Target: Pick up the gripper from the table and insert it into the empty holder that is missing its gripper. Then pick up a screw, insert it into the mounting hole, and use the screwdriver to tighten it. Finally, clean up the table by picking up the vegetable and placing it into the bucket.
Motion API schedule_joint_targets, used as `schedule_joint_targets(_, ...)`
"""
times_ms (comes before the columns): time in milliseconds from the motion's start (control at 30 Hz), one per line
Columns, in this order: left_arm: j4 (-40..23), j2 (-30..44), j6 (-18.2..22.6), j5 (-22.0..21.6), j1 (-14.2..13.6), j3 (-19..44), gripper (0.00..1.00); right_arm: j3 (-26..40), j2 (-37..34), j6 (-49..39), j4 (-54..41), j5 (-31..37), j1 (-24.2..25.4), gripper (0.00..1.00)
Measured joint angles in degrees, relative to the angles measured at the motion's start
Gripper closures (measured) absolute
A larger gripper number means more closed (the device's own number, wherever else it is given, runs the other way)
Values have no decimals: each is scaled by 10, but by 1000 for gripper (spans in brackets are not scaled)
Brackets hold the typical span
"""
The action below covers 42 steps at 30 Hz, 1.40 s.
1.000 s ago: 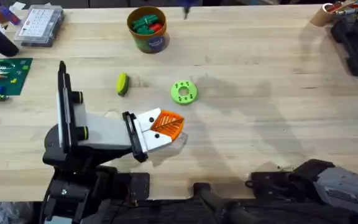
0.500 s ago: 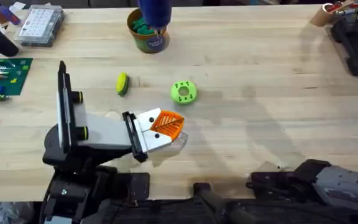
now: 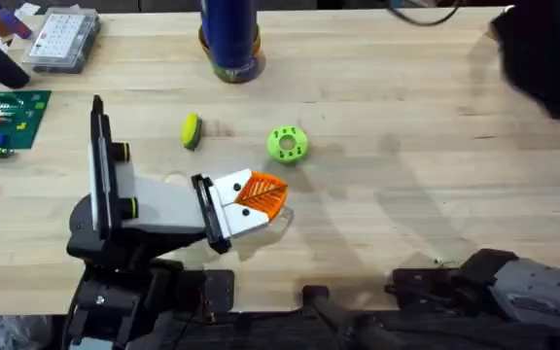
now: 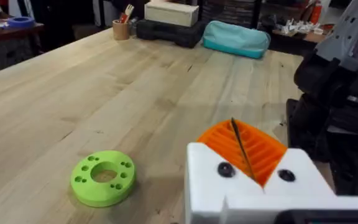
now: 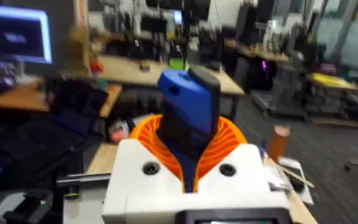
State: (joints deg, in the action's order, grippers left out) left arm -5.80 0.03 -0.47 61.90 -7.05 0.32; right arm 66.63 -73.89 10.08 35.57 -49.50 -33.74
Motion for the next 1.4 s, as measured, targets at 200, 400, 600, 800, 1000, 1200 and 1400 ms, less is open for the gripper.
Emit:
schedule_joint_targets(200,0,0,0,0,0,0,985,-44,0,57,60,-4,0,955)
schedule_joint_targets(400,0,0,0,0,0,0,985,-49,0,77,62,-6,-4,954)
schedule_joint_targets(600,0,0,0,0,0,0,985,-49,0,82,61,-10,-20,953)
schedule_joint_targets(800,0,0,0,0,0,0,985,-49,0,82,61,-14,-30,953)
schedule_joint_targets(1000,0,0,0,0,0,0,985,-56,0,79,62,-16,-44,953)
schedule_joint_targets(1200,0,0,0,0,0,0,985,-83,0,79,76,-18,-48,954)
schedule_joint_targets(1400,0,0,0,0,0,0,985,-95,0,78,95,-22,-65,954)
